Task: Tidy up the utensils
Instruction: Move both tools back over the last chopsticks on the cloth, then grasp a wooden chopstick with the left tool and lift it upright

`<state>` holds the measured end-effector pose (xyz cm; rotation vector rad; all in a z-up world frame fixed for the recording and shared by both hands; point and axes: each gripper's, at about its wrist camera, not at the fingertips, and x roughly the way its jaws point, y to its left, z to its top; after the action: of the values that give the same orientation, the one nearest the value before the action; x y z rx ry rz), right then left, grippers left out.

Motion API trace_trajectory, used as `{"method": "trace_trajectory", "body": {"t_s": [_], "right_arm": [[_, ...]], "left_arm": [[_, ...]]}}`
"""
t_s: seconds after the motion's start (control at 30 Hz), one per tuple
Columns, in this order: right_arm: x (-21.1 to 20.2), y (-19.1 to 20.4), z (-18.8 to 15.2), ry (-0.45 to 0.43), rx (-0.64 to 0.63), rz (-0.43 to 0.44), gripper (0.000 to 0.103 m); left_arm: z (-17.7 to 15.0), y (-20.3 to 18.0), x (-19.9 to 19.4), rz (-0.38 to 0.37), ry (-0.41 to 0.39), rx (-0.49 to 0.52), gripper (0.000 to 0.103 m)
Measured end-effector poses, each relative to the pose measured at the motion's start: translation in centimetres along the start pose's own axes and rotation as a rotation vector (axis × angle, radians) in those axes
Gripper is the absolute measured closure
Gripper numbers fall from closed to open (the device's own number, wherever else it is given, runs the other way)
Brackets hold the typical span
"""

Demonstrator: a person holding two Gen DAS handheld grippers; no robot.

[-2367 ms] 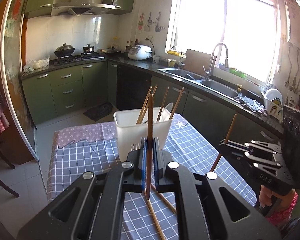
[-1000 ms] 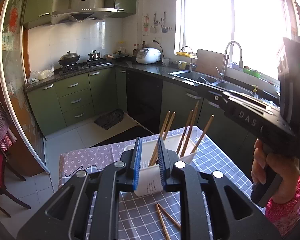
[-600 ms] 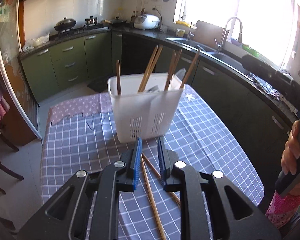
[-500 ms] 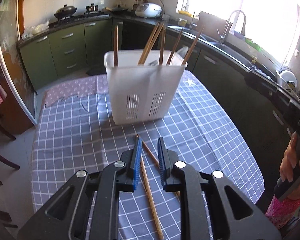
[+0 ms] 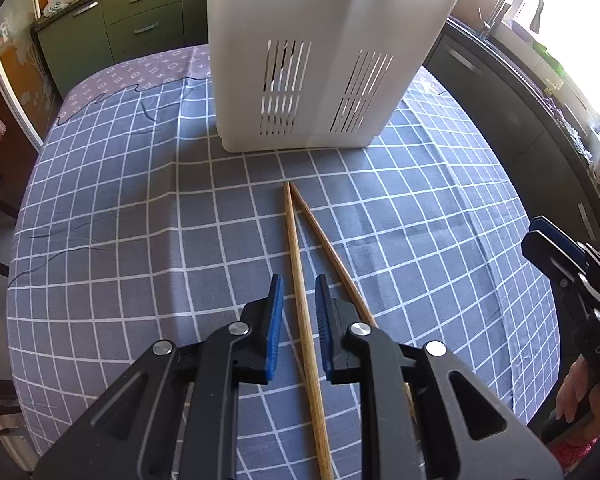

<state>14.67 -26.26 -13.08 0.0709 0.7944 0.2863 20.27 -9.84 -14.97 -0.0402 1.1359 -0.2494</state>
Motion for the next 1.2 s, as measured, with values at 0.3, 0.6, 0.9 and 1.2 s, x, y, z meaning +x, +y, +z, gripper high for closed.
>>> {"method": "trace_trajectory", "body": {"t_s": [0.3,0.6,0.9,1.2], "right_arm": [[0.3,-0.1,0.6,0.007,0.016,0.019,0.076],[0.4,-0.3,0.6,0.015,0.031,0.03,0.073],[0.5,-0.3,0.6,0.03,0.037,0.05,0.073],[2.2,0.8,1.2,0.104,0.014,0.089,0.072]], "left_arm": [[0.3,-0.7,1.5,0.033,0.025,0.014,0.087],[0.6,-2.2,2.4,0.089,0.027,0.042,0.096],[0.4,-0.5,-0.1,0.048,-0.018,0.011,0.096],[-0.2,0.4,-5.9,0.049,-0.156,0.014,0.097]]}}
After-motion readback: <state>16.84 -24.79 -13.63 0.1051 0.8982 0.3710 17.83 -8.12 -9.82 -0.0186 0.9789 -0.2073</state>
